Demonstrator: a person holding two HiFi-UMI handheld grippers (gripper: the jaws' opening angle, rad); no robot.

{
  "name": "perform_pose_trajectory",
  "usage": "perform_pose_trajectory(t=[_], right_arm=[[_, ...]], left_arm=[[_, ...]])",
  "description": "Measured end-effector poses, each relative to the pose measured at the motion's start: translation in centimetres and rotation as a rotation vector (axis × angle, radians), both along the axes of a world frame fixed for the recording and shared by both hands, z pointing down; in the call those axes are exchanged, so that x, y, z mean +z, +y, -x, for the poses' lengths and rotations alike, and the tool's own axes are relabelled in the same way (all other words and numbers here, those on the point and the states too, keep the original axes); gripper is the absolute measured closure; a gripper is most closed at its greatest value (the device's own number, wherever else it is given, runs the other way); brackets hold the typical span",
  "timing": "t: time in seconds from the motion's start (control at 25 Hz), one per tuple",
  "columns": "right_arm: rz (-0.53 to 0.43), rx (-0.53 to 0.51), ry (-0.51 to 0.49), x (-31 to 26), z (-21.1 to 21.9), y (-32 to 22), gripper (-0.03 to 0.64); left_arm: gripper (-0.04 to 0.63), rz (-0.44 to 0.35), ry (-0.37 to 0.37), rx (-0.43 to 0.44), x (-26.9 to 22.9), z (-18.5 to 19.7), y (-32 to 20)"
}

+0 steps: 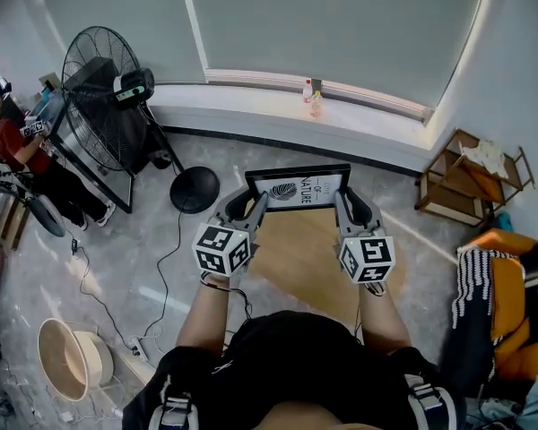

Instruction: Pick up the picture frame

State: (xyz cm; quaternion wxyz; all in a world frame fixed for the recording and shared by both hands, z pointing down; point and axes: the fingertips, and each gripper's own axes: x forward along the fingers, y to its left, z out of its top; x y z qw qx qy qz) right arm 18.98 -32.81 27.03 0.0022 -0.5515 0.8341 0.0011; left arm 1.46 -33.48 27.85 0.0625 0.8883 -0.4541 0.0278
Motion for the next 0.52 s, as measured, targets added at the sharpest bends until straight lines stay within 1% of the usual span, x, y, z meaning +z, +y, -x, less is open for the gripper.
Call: perform_pose_trajectory(t=[0.2,0.52], right_arm=[[0.003,0.002,0.005,0.1,0.9,0.3,0.532],[0.006,0.007,-0.004,0.5,-0.7,0.9,0.531]], left_arm=[[0.48,-0.002,-0.005,0.002,0.1,1.0,0.3],[0.479,-0.002,-0.011,0.002,0.2,-0.6,0.6]])
